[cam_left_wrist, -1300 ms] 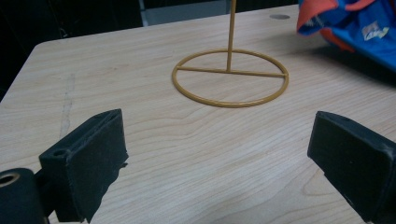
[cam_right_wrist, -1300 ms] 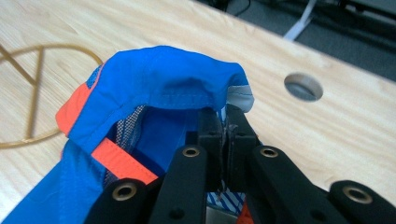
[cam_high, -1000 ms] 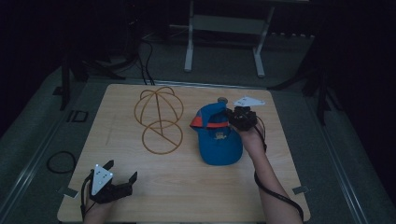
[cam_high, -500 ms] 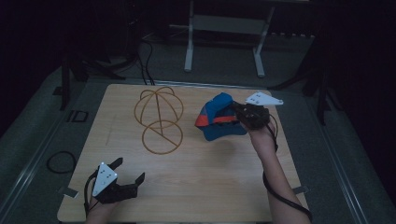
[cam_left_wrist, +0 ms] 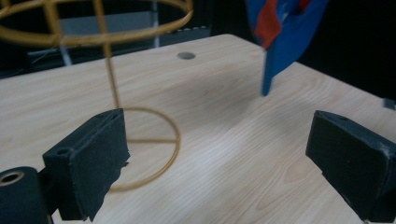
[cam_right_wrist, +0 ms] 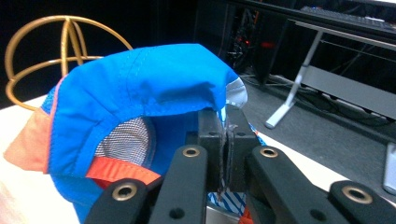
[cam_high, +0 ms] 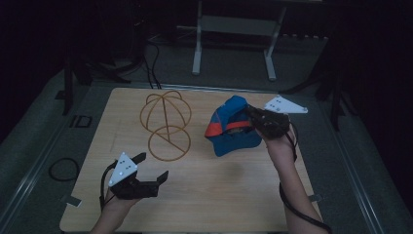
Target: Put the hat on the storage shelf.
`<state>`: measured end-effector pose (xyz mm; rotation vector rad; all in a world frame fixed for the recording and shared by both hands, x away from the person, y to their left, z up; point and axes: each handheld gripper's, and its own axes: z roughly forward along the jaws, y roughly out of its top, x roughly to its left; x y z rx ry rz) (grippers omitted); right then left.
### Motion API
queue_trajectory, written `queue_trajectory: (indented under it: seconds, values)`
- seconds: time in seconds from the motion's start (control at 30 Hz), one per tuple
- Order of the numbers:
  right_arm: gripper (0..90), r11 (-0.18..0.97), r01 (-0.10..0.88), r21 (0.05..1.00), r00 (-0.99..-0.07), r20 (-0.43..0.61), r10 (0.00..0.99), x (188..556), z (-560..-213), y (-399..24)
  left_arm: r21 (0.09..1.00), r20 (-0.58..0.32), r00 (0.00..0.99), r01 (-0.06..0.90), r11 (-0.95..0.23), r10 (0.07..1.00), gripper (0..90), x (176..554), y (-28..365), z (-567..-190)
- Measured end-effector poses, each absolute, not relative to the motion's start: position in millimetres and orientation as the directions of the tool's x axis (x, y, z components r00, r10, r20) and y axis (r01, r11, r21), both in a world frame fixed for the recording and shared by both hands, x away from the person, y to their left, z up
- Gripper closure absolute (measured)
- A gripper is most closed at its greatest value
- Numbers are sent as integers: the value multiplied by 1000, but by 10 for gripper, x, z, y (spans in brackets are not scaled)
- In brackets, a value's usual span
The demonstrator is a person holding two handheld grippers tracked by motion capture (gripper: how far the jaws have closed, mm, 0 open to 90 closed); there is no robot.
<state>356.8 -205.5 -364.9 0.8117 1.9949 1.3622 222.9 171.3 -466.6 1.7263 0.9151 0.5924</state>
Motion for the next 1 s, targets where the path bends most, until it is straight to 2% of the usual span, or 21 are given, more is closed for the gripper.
queue_trajectory:
  seconds: [0.23, 0.3, 0.4, 0.63, 0.73, 0.9, 1.0]
  values:
    - [877, 298, 155, 942, -640, -135, 757, 3557, -3669, -2029, 941, -27, 603, 284, -184, 797, 78, 2307, 1508, -4448]
    - [878, 290, 158, 944, -642, -125, 756, 3566, -3692, -2029, 938, 25, 605, 261, -229, 795, 78, 2337, 1344, -4352]
    - [877, 288, 158, 944, -644, -123, 755, 3560, -3710, -2024, 939, 55, 617, 236, -250, 785, 82, 2389, 1184, -4268]
    - [877, 298, 154, 942, -648, -132, 750, 3521, -3708, -1999, 939, 75, 647, 210, -271, 759, 112, 2605, 887, -4055]
    - [877, 295, 149, 944, -654, -129, 746, 3494, -3698, -1999, 948, 41, 662, 211, -238, 749, 146, 2715, 780, -3960]
    - [877, 303, 144, 942, -661, -136, 738, 3463, -3697, -1991, 942, 96, 652, 184, -280, 752, 150, 2886, 561, -3822]
    - [877, 300, 139, 944, -667, -135, 732, 3442, -3687, -1995, 942, 91, 637, 194, -273, 766, 161, 3005, 492, -3752]
